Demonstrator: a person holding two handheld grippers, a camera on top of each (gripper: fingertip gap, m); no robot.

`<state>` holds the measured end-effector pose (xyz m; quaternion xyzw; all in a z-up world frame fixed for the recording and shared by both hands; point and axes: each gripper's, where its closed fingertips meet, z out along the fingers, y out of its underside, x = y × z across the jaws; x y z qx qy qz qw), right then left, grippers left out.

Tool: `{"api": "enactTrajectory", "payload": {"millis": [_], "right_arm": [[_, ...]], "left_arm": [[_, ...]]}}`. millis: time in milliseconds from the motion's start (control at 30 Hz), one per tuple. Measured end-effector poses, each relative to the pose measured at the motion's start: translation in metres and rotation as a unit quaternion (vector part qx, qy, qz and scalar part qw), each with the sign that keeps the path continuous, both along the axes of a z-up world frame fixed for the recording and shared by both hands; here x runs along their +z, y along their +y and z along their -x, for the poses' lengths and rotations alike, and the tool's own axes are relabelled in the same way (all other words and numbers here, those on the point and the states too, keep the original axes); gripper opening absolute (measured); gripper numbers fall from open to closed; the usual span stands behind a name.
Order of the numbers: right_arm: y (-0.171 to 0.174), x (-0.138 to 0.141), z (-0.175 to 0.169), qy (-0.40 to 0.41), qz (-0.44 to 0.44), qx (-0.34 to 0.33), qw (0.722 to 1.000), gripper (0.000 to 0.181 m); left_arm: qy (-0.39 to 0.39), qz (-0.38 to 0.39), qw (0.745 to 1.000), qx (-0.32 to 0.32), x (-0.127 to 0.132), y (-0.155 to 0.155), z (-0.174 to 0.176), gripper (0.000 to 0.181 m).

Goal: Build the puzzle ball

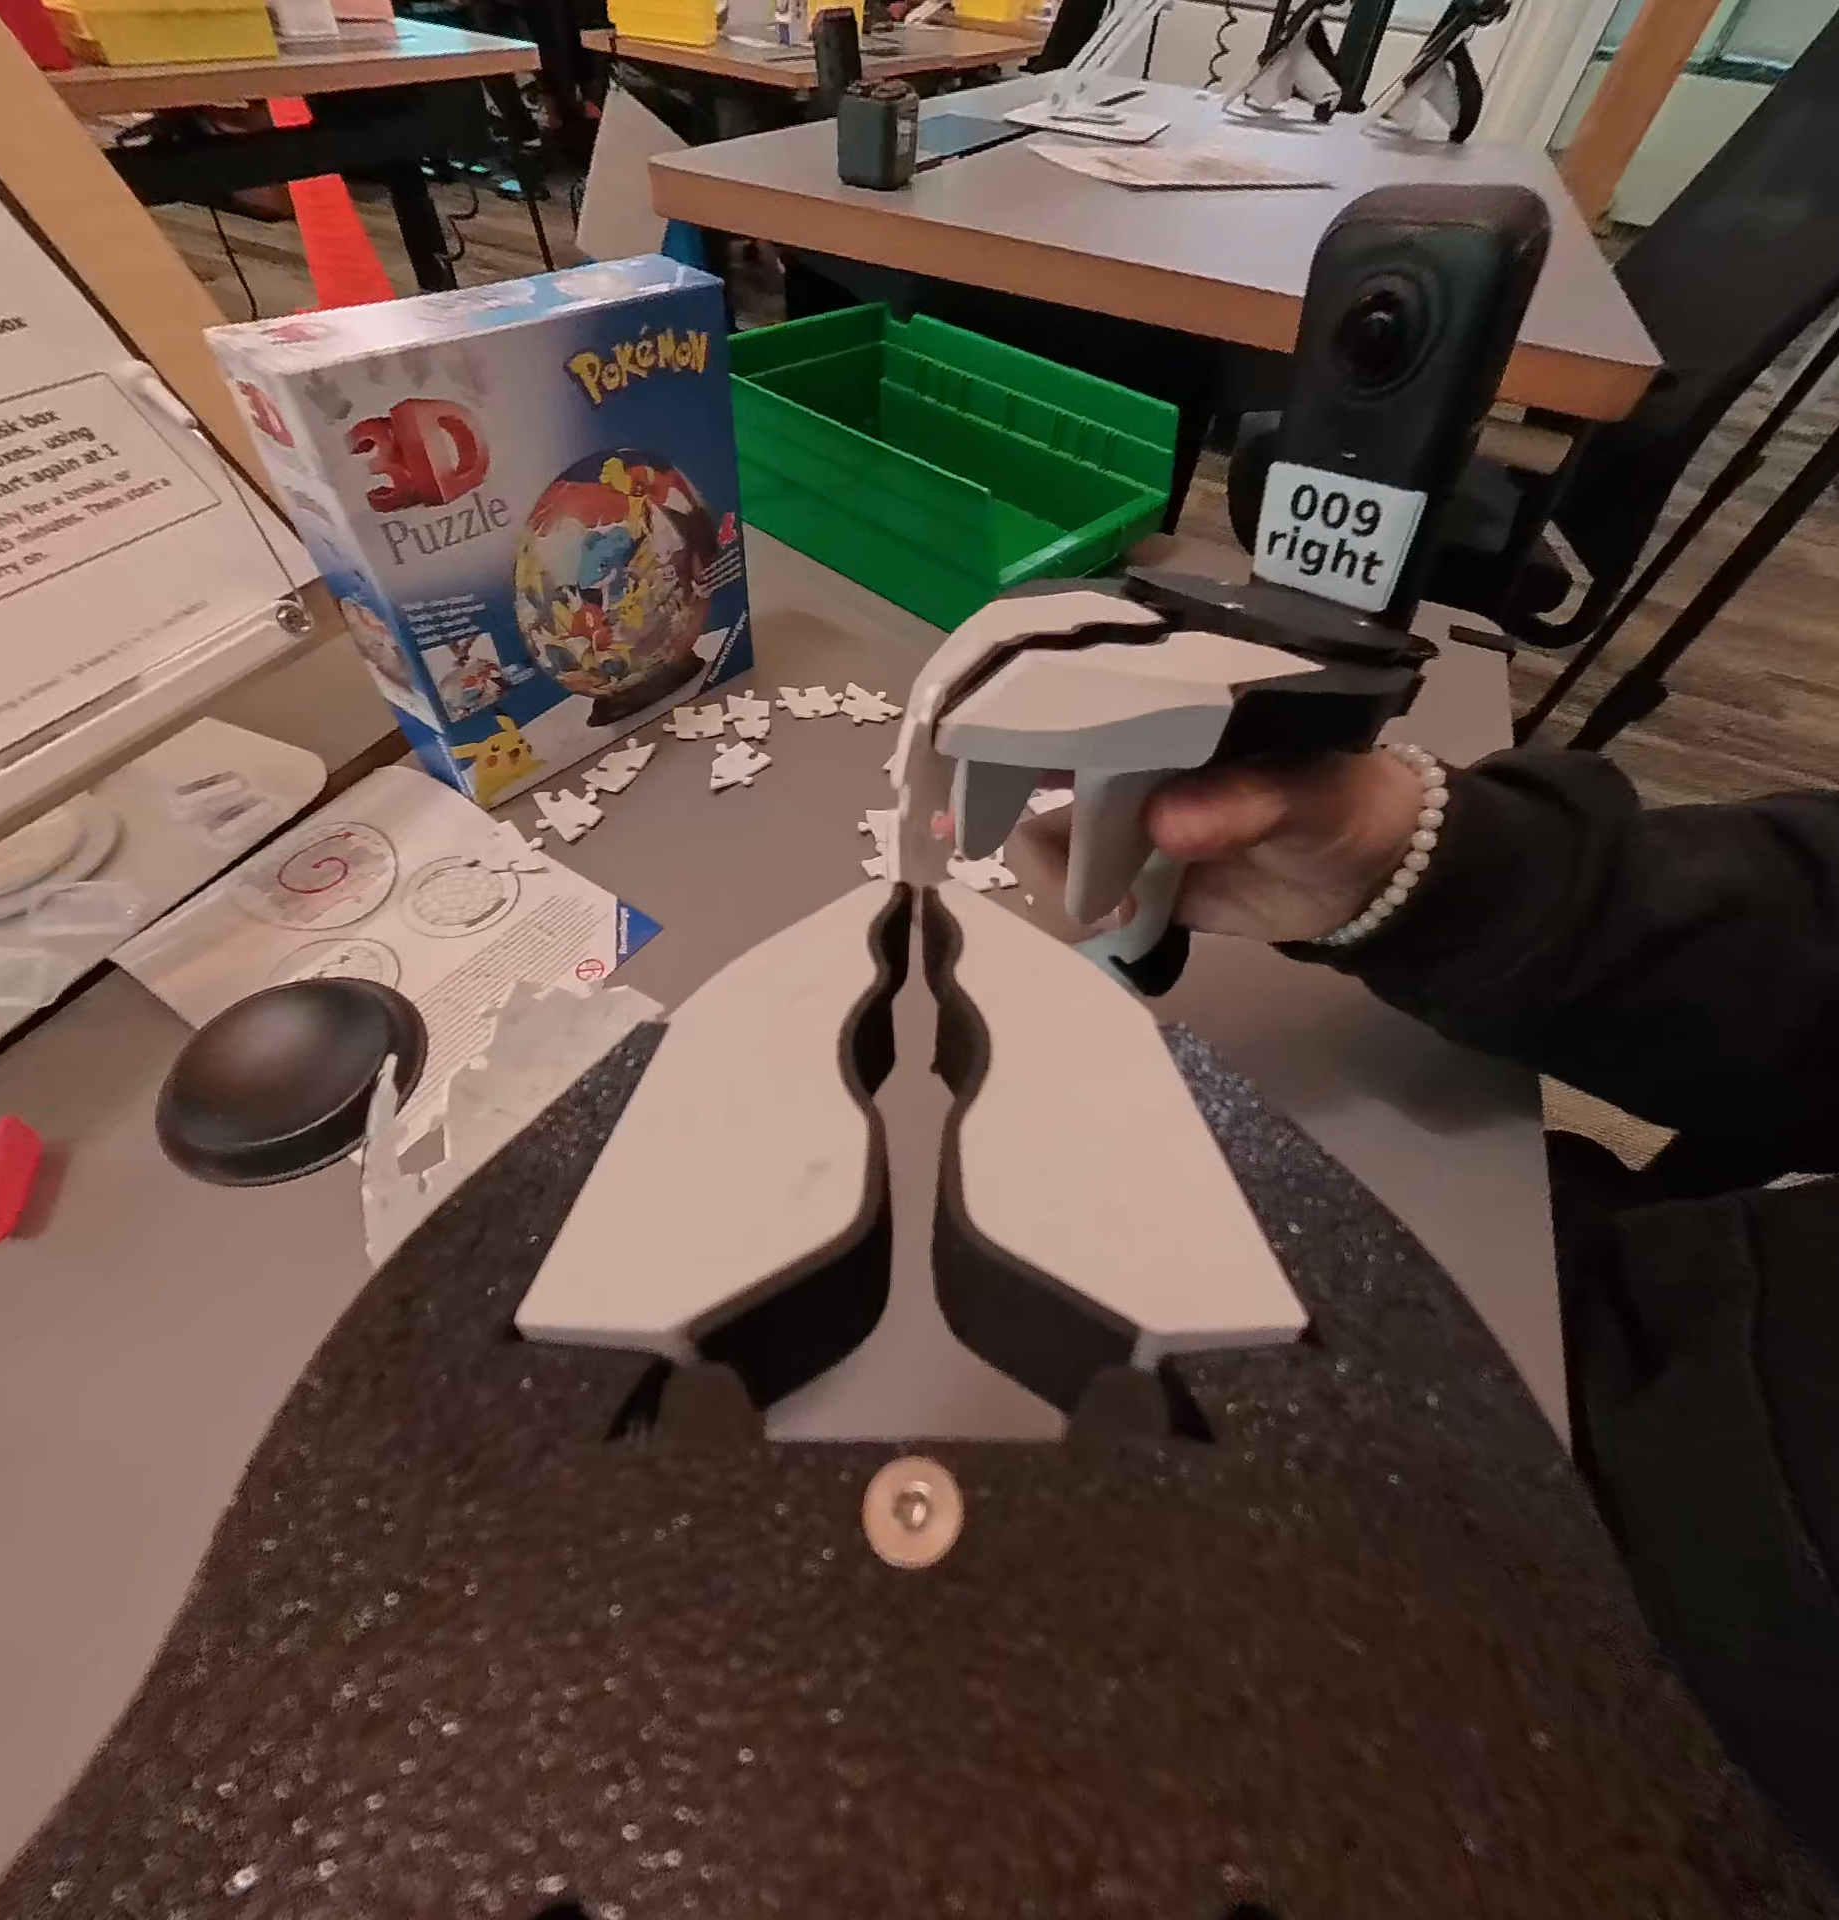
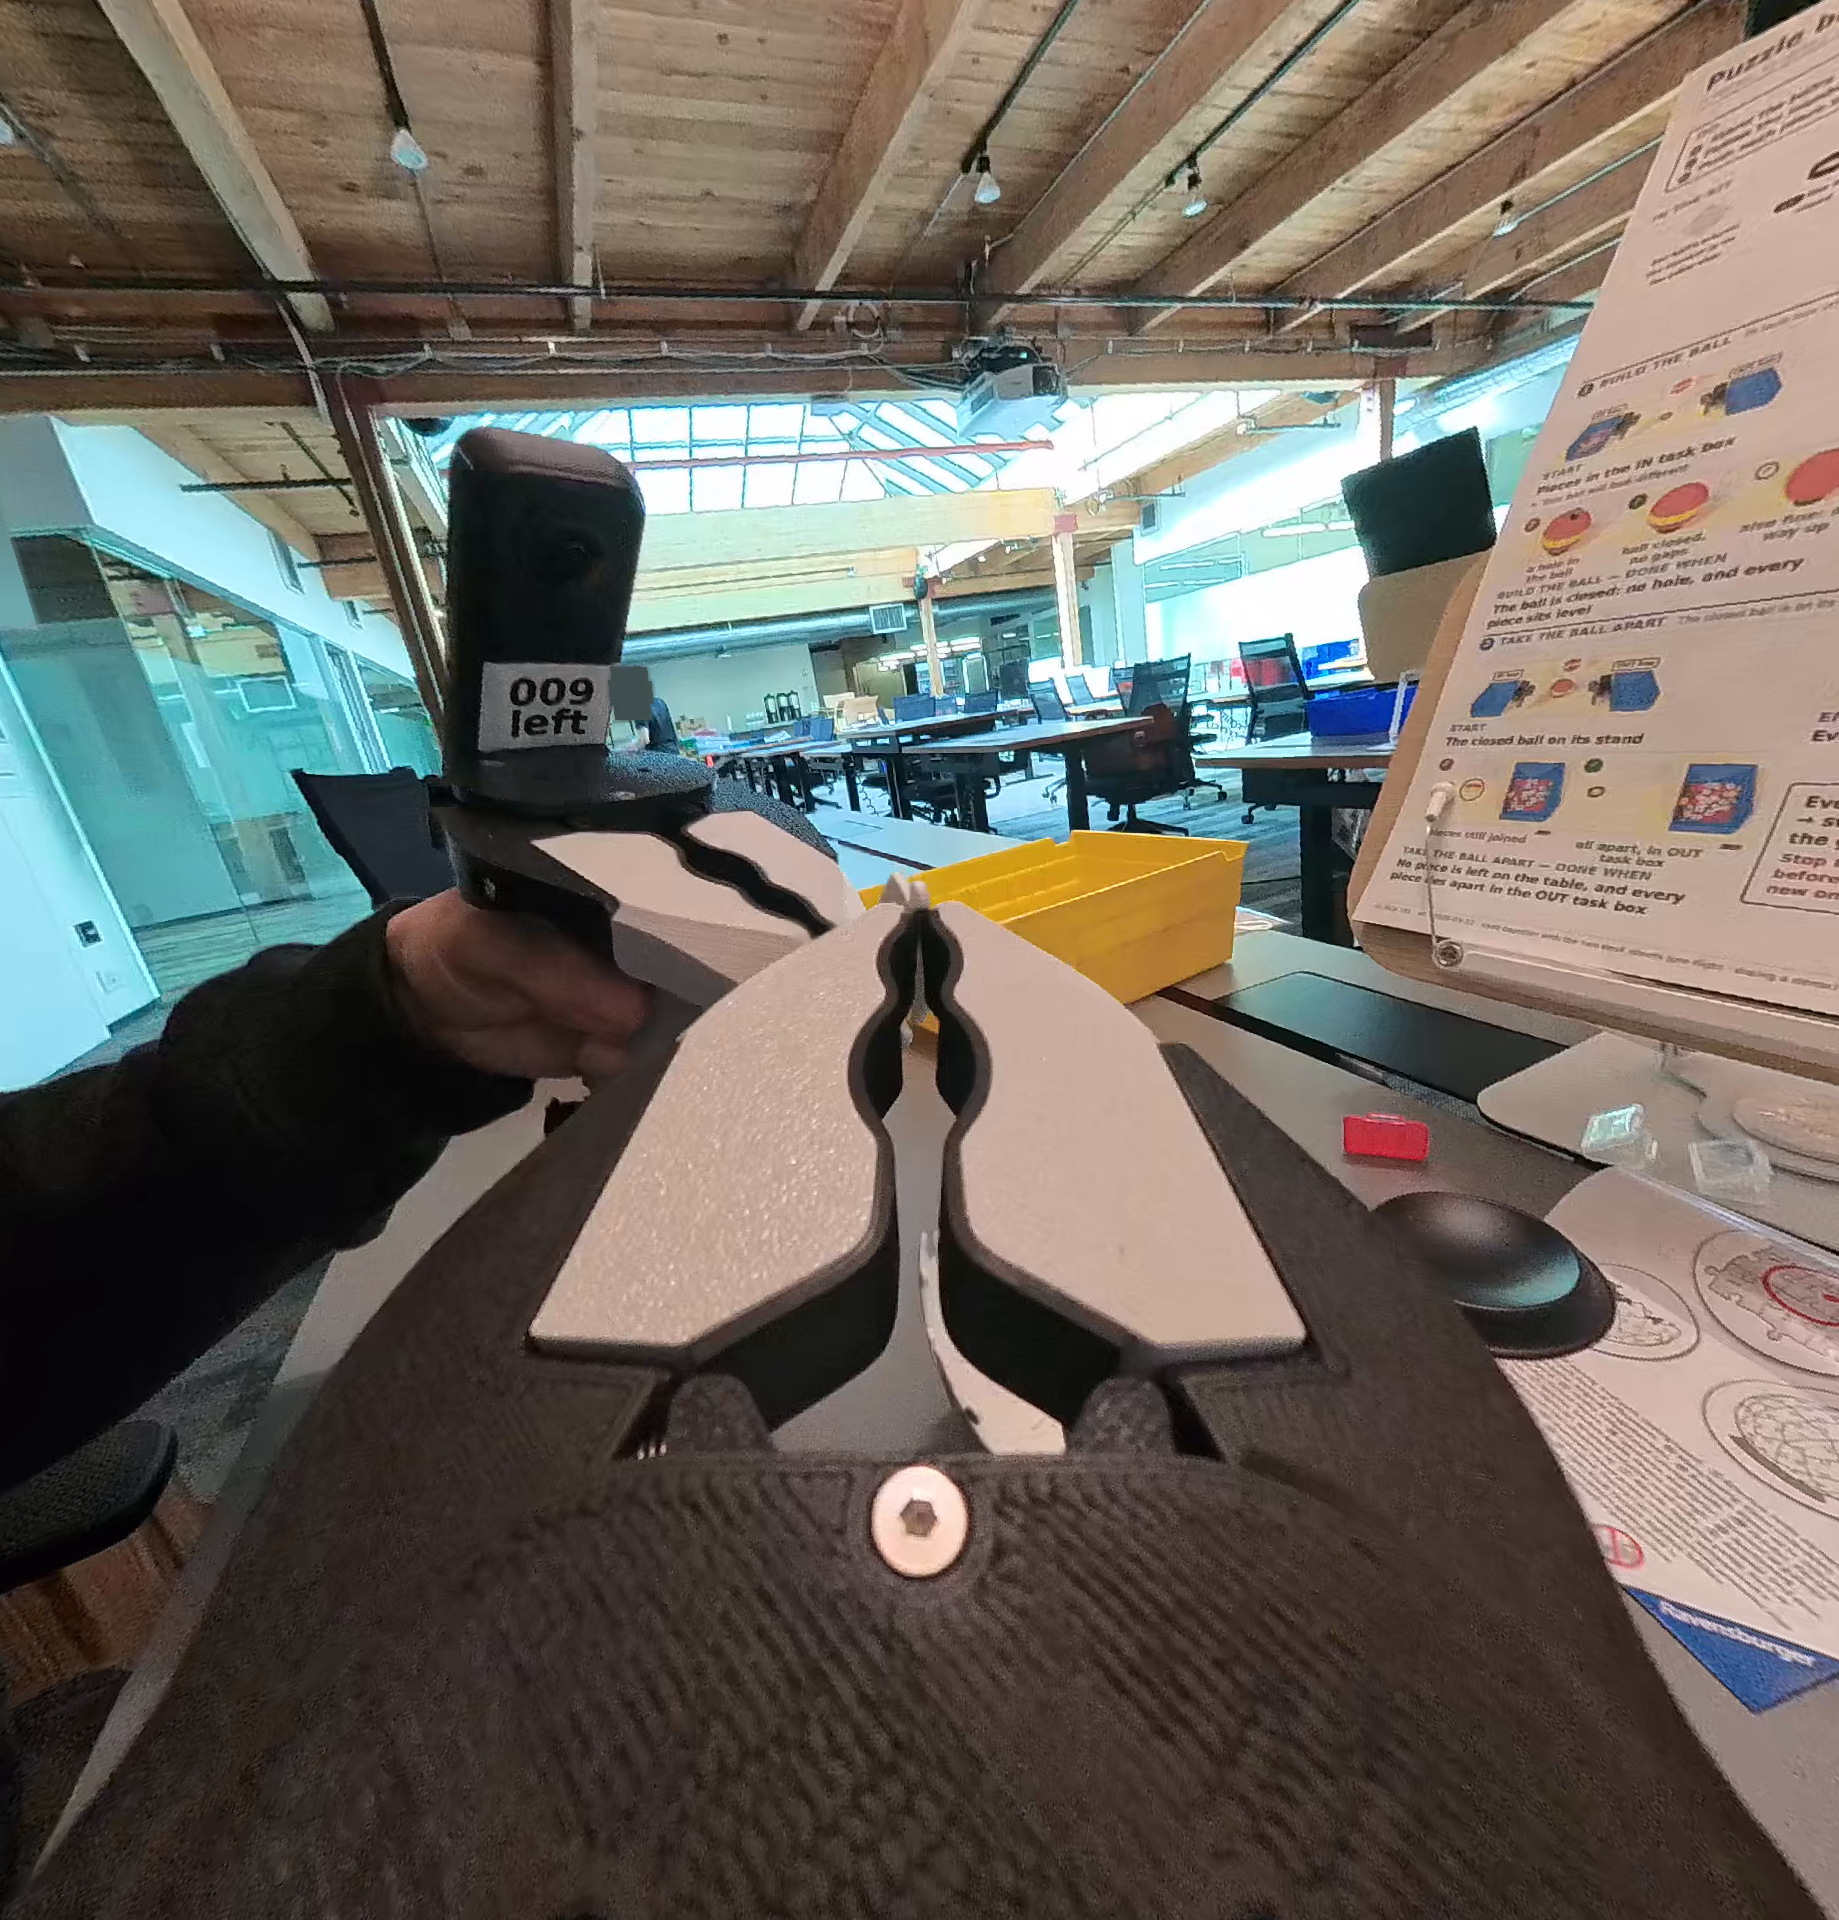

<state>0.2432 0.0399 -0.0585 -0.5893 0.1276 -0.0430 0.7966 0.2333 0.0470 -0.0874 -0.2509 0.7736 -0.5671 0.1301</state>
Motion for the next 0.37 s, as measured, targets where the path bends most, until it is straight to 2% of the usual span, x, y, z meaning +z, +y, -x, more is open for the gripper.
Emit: {"api": "enactTrajectory", "payload": {"millis": [200, 300, 367], "right_arm": [[0.003, -0.010, -0.005, -0.030, 0.062, 0.009, 0.998, 0.000], [0.006, -0.010, -0.020, -0.083, 0.117, -0.011, 0.990, 0.019], [0.013, -0.010, -0.028, -0.119, 0.155, 0.001, 0.981, 0.016]], "left_arm": [[-0.026, -0.040, 0.998, 0.049, 0.000, 0.018, -0.016, 0.000], [-0.049, -0.100, 0.991, 0.078, -0.002, 0.032, -0.030, 0.000], [-0.058, -0.122, 0.987, 0.082, -0.002, 0.037, -0.038, 0.000]]}}
